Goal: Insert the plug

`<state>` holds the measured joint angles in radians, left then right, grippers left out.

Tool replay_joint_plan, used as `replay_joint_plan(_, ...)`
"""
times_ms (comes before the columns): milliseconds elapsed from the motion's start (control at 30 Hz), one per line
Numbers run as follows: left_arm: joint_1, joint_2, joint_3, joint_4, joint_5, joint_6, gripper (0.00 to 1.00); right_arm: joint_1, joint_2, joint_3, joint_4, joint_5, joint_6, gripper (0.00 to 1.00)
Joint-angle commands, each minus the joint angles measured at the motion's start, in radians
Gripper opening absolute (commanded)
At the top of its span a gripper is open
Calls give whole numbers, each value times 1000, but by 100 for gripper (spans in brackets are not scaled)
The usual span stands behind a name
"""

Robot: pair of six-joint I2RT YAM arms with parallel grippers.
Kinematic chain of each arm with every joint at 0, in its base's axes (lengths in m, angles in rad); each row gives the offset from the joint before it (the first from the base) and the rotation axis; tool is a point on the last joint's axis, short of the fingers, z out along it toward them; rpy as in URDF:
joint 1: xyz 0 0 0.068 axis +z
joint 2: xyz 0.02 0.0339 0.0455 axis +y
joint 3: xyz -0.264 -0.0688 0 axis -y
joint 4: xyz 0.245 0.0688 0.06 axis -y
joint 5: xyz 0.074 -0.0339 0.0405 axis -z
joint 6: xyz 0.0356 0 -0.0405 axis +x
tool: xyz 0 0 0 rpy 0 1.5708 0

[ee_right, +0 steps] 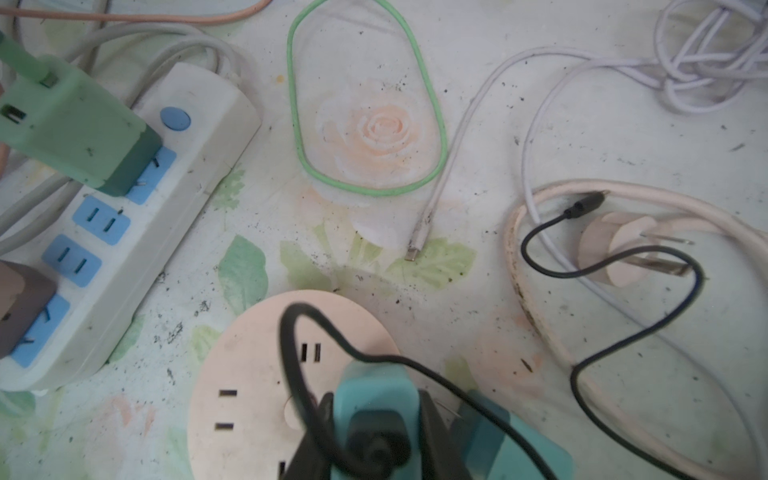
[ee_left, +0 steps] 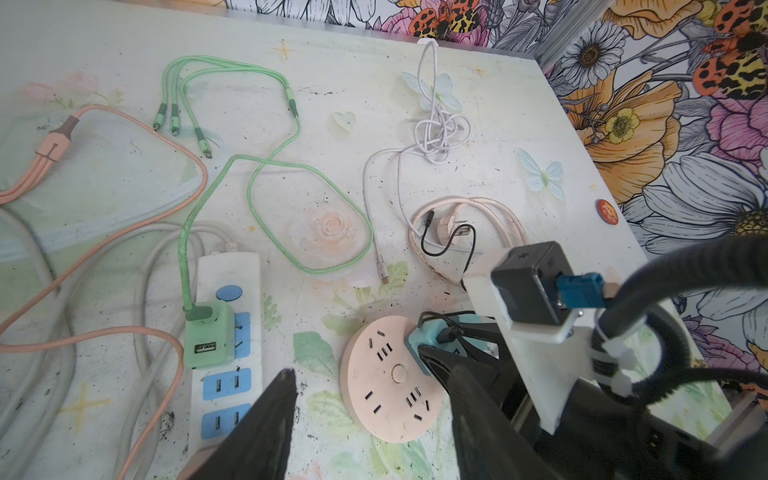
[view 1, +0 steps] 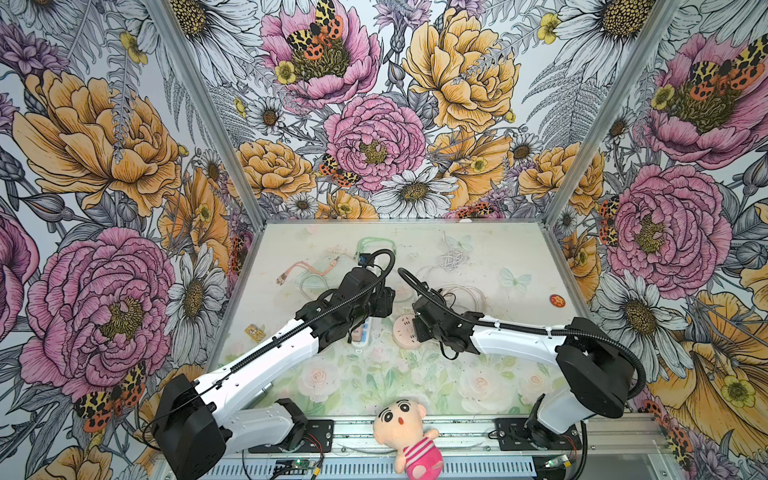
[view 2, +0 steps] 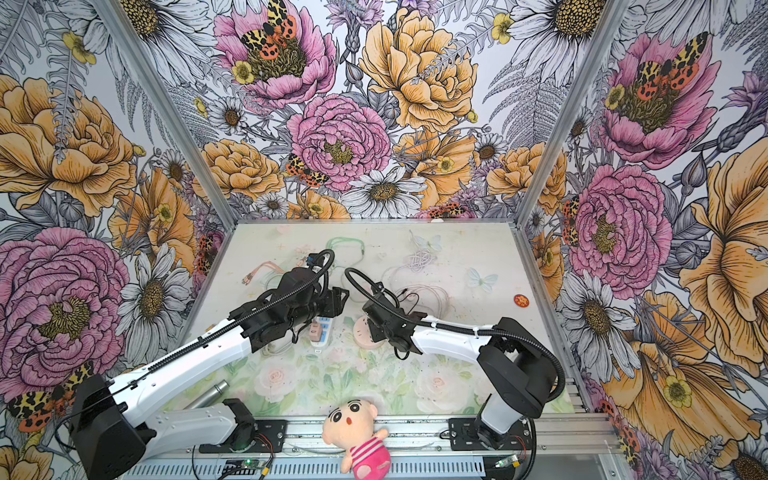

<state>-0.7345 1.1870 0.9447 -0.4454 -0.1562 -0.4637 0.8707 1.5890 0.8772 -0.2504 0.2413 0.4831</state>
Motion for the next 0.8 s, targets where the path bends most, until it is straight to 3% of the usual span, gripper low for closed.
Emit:
replay_joint_plan(0,9,1,23,6,21,10,61,3,55,-53,-299,-87,-65,0)
replay_joint_plan(100,9,5,20,6,26,7,61,21,86,-43,-300,-78,-64,4)
replay_joint_plan(200,9,15,19,6,28,8,61,36,108,-37,-300,-64,-57,28)
replay_joint_plan(267,9,20,21,5,28,9,61,42,98,-36,-300,-62,-55,34)
replay_joint_plan(500,8,16,22,8,29,8,61,44,-7,-32,-304,-46,-57,43)
replay_joint_plan(767,-4,6,8,5,32,-1,61,45,-137,-37,-308,-87,-61,47)
